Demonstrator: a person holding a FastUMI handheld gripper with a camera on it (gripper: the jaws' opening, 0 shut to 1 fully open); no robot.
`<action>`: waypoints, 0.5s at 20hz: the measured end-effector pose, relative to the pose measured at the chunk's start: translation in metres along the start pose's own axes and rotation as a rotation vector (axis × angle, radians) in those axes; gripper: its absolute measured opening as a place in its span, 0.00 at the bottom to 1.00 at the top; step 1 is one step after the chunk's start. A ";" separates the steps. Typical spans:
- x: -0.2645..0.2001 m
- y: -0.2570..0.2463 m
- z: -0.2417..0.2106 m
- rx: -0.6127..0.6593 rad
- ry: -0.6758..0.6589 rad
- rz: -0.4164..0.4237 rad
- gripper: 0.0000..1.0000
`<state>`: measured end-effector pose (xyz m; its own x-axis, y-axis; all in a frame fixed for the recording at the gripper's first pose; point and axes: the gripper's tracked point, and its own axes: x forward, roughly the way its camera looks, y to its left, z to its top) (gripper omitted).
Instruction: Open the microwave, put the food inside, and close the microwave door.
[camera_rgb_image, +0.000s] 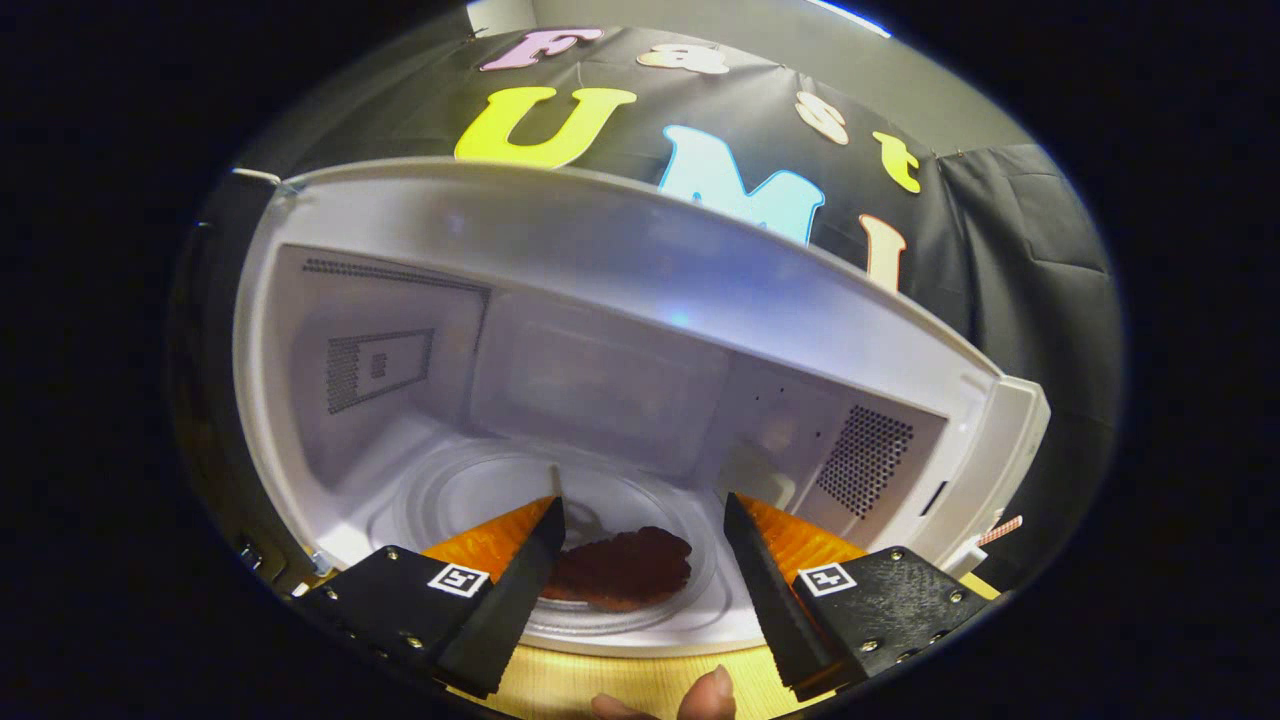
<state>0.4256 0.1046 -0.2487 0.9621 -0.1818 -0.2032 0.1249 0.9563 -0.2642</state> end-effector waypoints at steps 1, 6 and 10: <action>-0.013 0.002 0.001 0.008 -0.007 0.020 0.97; -0.101 0.011 0.017 0.001 -0.039 0.168 0.97; -0.190 0.039 0.045 0.088 -0.109 0.380 0.97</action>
<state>0.2583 0.1870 -0.1780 0.9632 0.2094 -0.1687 -0.2291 0.9675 -0.1069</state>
